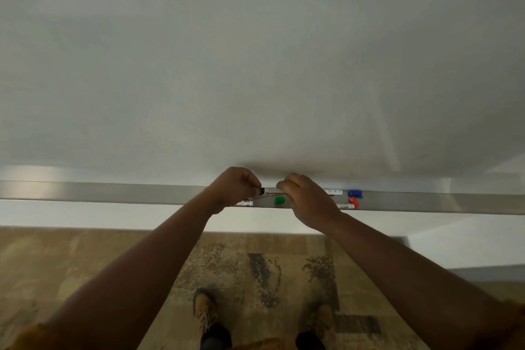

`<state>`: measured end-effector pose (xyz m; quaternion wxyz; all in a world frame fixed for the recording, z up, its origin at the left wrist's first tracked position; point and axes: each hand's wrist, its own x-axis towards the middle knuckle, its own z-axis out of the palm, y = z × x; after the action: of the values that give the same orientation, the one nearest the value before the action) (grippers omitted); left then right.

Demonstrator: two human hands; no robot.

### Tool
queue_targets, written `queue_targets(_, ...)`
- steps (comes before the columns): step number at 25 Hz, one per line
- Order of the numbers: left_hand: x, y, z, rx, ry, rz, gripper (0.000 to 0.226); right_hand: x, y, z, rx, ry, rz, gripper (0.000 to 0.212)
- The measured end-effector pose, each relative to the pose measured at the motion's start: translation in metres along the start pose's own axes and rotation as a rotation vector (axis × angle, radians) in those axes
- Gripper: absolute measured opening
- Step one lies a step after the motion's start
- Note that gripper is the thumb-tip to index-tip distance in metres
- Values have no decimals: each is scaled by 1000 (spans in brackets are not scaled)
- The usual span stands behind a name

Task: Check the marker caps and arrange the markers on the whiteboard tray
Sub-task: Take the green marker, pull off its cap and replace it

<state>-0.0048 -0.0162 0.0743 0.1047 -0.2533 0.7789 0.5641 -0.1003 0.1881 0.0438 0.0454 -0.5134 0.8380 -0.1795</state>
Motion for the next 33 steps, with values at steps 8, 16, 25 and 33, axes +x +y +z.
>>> queue_targets(8, 4, -34, 38, 615, 238, 182, 12, -5, 14, 19, -168, -70, 151, 42)
queue_targets(16, 5, -54, 65, 834, 212, 431, 18, 6, 7, 34, -251, -81, 114, 21)
queue_targets(25, 21, -47, 79, 853, 186, 421, 20, 3, 13, 46, -276, -103, 82, 35)
queue_targets(33, 26, -40, 87, 808, 183, 358, 19, 0, 8, 37, -42, -118, 224, 10)
